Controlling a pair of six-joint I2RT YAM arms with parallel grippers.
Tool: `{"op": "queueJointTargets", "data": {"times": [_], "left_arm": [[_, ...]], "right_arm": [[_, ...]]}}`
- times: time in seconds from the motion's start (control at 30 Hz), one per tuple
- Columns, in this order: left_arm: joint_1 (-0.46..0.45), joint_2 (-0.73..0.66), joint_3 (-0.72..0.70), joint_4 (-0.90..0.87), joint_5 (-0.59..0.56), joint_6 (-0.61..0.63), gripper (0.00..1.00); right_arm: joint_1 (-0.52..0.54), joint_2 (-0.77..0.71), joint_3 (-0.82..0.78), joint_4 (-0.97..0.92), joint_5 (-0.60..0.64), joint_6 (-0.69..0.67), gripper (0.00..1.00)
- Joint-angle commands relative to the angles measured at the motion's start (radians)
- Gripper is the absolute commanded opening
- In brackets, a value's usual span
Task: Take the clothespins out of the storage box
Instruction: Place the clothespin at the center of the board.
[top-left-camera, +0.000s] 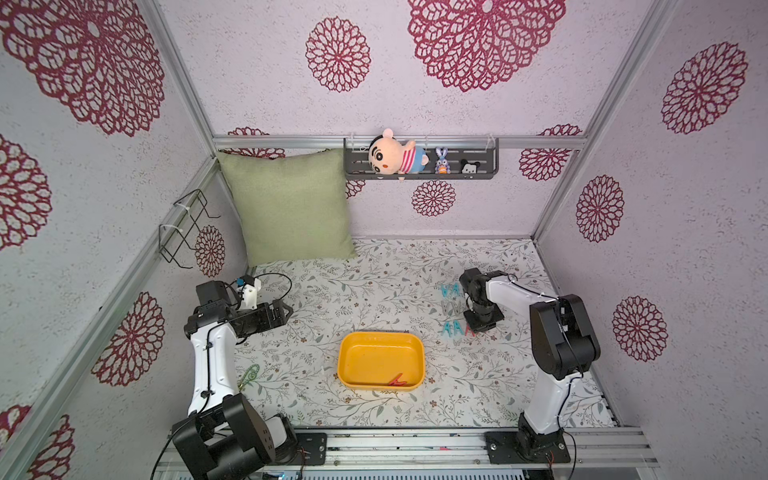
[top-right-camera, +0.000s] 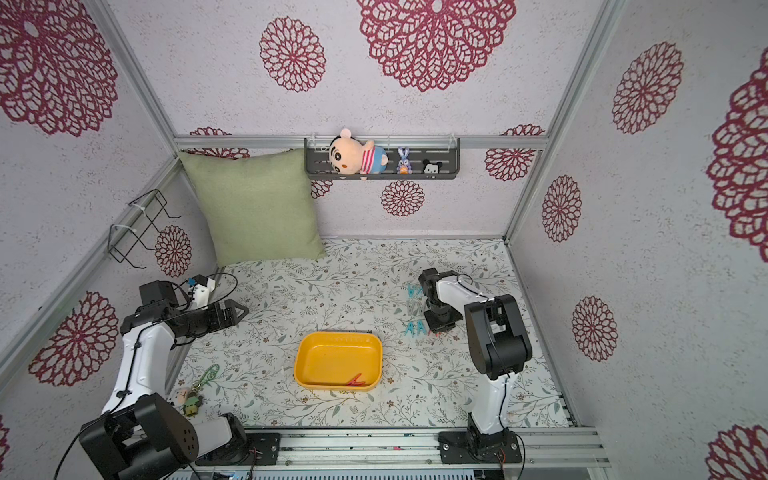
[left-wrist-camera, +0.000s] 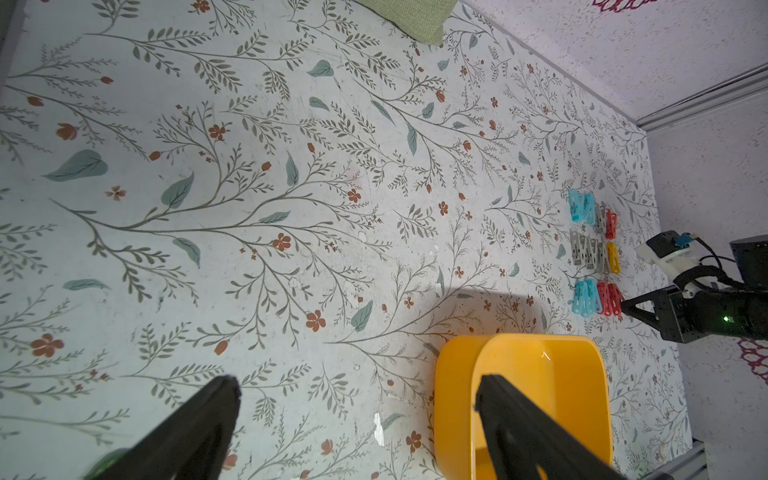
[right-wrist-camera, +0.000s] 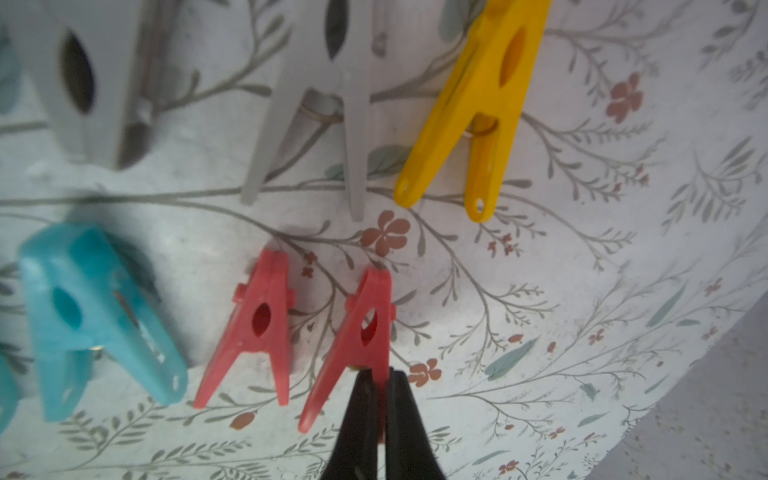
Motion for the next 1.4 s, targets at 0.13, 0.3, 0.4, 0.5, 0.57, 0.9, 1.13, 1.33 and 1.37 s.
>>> {"op": "queueJointTargets", "data": {"times": [0.13, 0.3, 0.4, 0.5, 0.57, 0.9, 1.13, 1.33, 1.37], "left_arm": [[-0.004, -0.004, 0.008, 0.005, 0.016, 0.006, 0.97], [-0.003, -0.003, 0.007, 0.005, 0.016, 0.005, 0.97], [-0.003, -0.004, 0.009, 0.004, 0.014, 0.006, 0.97], [-0.004, -0.004, 0.009, 0.004, 0.013, 0.005, 0.97], [-0.003, -0.005, 0.008, 0.005, 0.014, 0.005, 0.98], [-0.003, -0.005, 0.009, 0.004, 0.017, 0.005, 0.97], [-0.004, -0.002, 0.015, 0.009, 0.011, 0.005, 0.97], [-0.047, 0.013, 0.041, 0.006, -0.077, 0.024, 0.97], [-0.060, 0.015, 0.047, 0.002, -0.090, 0.031, 0.97]], "right_arm": [[-0.003, 0.011, -0.005, -0.012, 0.020, -0.016, 0.02], [-0.002, 0.018, -0.008, -0.009, 0.023, -0.016, 0.08], [-0.002, 0.021, -0.006, -0.009, 0.028, -0.015, 0.11], [-0.002, 0.018, -0.007, -0.012, 0.037, -0.013, 0.16], [-0.003, 0.013, -0.006, -0.015, 0.040, -0.012, 0.17], [0.007, -0.043, 0.038, -0.057, 0.058, 0.013, 0.29], [0.034, -0.123, 0.129, -0.159, 0.101, 0.053, 0.30], [0.102, -0.213, 0.242, -0.183, 0.024, 0.088, 0.30], [0.115, -0.233, 0.259, -0.172, -0.003, 0.099, 0.32]]}}
